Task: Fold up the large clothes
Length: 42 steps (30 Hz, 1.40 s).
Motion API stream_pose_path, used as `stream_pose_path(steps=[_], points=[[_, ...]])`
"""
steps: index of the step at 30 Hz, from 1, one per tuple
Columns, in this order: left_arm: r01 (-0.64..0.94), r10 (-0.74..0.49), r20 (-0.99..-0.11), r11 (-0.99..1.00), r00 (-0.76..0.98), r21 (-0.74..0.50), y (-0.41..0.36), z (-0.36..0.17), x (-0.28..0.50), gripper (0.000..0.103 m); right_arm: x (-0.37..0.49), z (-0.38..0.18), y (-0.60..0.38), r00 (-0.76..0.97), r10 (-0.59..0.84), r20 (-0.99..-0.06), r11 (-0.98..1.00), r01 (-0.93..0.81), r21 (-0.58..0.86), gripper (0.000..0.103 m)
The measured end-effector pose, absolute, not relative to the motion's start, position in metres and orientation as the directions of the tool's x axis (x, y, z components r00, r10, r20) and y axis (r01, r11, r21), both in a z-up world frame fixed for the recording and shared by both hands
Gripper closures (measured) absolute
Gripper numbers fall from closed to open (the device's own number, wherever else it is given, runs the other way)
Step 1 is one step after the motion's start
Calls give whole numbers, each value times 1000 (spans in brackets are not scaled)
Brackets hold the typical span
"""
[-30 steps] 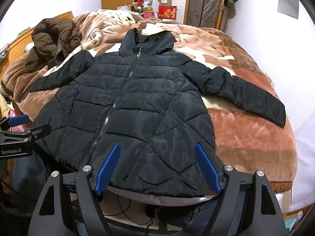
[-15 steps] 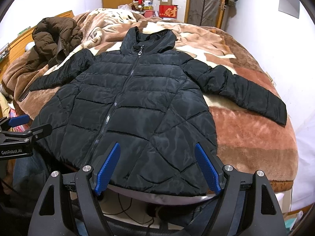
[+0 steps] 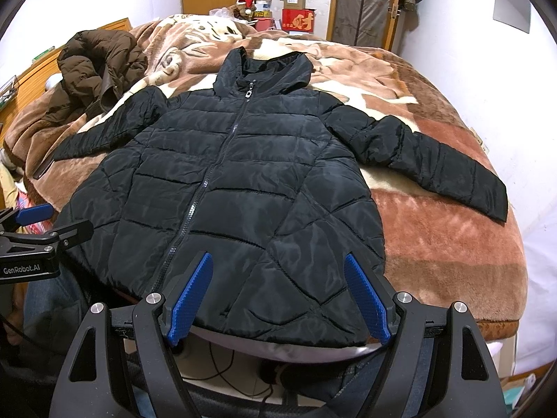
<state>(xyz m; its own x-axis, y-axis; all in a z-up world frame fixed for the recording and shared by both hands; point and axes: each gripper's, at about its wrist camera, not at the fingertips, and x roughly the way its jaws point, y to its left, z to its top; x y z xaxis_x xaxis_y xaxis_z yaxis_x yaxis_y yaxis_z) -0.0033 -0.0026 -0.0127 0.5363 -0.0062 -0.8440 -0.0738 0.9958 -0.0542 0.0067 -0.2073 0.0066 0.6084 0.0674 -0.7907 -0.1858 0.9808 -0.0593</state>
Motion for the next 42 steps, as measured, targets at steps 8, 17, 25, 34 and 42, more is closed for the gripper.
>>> stream_pose_path(steps=[8,17,25,34,42], points=[[-75,-7,-845,996,535,-56,-3,-15,-6,1,6,4,-205,606,67,-792,981,-186,-59,25],[-75,-9,-846,996,534,-58,-3,-15,-5,1,6,3,-205,605,68,-793,981,-186,-58,25],[-70,-12,-845,996,534,-58,-3,-17,-6,1,7,4,-208,604,68,-794,981,-187,-58,25],[-63,-12,-849,997,528,-53,-6,-22,-6,1,9,1,-205,602,69,-796,980,-188,-57,25],[-58,21,-849,998,528,-12,-3,-22,6,1,16,-7,-196,604,72,-794,979,-196,-60,25]])
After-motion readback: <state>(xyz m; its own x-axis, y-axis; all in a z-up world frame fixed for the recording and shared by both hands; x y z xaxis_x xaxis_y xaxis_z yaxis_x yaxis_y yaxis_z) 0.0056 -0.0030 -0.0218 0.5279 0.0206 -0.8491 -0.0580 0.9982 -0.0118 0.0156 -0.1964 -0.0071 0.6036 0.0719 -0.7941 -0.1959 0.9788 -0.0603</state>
